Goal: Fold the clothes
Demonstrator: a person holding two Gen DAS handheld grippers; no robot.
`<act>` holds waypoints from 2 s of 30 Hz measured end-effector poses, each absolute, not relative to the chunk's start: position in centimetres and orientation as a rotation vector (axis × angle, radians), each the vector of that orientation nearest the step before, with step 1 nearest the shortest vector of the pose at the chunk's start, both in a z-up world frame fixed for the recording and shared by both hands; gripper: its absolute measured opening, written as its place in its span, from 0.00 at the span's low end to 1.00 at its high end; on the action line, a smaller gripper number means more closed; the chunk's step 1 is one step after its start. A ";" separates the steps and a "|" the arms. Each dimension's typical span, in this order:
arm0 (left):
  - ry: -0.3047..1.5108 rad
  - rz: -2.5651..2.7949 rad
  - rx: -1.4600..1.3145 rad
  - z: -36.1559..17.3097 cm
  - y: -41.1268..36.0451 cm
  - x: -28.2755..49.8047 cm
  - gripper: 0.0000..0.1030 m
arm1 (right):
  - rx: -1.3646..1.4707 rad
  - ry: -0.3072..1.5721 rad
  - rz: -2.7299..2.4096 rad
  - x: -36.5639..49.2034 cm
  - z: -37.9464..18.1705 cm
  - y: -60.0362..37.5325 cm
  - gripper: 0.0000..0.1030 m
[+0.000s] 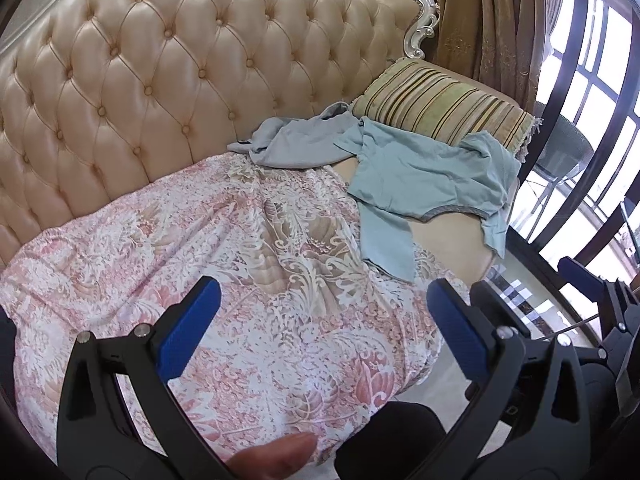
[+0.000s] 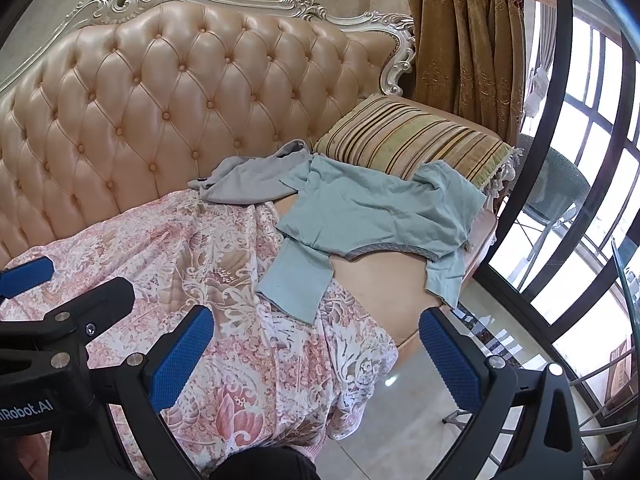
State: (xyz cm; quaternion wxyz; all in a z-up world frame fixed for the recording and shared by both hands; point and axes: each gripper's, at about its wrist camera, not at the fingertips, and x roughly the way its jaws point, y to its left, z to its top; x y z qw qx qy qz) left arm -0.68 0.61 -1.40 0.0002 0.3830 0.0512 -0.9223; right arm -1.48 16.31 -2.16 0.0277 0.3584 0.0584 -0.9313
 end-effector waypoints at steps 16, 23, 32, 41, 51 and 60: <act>0.118 -2.869 1.197 -2.5 1.8 -5.5 1.00 | 1.155 0.213 -2.848 -6.3 -4.3 16.1 1.00; 0.068 -2.880 1.130 -3.7 1.8 -8.3 1.00 | 1.186 0.188 -2.829 -10.4 -6.9 16.8 1.00; 0.292 -2.862 1.345 -8.6 -0.7 -10.6 1.00 | 1.215 -0.453 -2.721 -18.1 -13.8 26.2 1.00; 0.474 -2.822 1.427 -11.6 -3.9 -11.1 1.00 | 1.236 -0.896 -2.566 -23.8 -19.7 32.6 1.00; 0.579 -2.818 1.421 -12.0 -5.6 -11.3 1.00 | 1.073 -1.124 -2.625 -26.1 -20.1 36.7 1.00; 0.577 -2.868 1.405 -12.2 -5.4 -11.2 1.00 | 0.936 -1.269 -2.634 -25.8 -20.8 40.3 1.00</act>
